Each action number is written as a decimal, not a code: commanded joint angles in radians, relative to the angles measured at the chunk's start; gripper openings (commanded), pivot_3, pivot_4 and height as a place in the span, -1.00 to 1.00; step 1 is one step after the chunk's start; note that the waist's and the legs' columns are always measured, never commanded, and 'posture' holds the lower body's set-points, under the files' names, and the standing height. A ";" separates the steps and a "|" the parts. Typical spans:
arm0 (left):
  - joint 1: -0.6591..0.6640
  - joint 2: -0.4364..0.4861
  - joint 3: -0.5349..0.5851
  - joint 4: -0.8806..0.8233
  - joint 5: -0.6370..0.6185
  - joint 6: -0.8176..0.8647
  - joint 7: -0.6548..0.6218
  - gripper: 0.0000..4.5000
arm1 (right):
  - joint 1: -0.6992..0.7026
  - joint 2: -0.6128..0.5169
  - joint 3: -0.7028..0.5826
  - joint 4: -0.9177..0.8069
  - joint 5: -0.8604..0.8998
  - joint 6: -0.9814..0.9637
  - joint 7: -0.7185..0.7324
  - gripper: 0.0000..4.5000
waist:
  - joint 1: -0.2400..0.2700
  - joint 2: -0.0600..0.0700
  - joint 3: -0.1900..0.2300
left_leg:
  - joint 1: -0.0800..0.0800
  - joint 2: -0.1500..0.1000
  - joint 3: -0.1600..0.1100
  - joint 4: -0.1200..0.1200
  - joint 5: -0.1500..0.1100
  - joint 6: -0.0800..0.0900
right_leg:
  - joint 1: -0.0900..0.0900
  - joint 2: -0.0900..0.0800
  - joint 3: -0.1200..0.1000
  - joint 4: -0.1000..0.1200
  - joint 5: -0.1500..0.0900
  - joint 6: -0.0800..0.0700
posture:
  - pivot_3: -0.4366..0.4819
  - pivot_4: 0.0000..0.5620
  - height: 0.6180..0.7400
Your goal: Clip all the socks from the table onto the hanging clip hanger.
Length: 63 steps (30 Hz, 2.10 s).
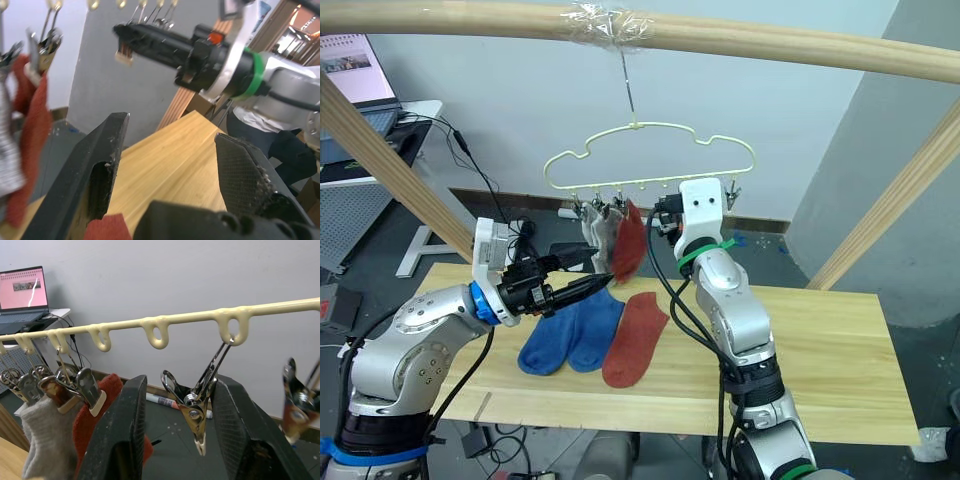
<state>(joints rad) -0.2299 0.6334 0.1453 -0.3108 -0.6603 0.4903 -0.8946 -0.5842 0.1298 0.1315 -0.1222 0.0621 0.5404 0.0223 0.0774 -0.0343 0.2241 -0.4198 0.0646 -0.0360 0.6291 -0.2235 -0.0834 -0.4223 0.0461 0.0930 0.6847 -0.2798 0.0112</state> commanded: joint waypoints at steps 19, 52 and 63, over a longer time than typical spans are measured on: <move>-0.049 -0.040 0.024 -0.052 -0.038 -0.030 0.022 0.40 | -0.051 0.000 -0.031 0.034 0.000 -0.066 0.000 -0.14 | 0.000 0.000 0.000 | 0.002 0.000 0.000 0.001 0.000 0.000 | 0.000 0.000 0.000 0.006 0.000 0.000 | 0.53 -0.36 1.00; -0.001 -0.085 -0.375 0.302 0.442 -0.228 0.114 0.99 | -0.049 -0.094 -0.058 0.044 0.014 -0.028 0.051 -1.00 | 0.004 0.002 -0.001 | 0.005 0.000 0.001 0.001 0.000 0.000 | 0.000 0.001 0.001 0.010 -0.001 -0.001 | 0.43 -0.28 1.00; -0.157 -0.228 -0.491 0.764 0.744 -0.417 0.254 0.99 | -0.003 -0.085 -0.053 -0.021 0.002 0.032 0.021 -1.00 | -0.004 0.002 -0.002 | 0.005 0.000 0.001 0.002 0.001 0.001 | 0.000 0.002 0.002 0.012 -0.001 -0.001 | 0.33 -0.28 1.00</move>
<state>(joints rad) -0.3800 0.4095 -0.3244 0.4026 0.0376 0.0928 -0.6679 -0.6049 0.0442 0.0812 -0.1237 0.0692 0.5522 0.0580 0.0729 -0.0320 0.2222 -0.4147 0.0643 -0.0346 0.6316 -0.2230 -0.0826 -0.4220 0.0478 0.0954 0.6965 -0.2805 0.0105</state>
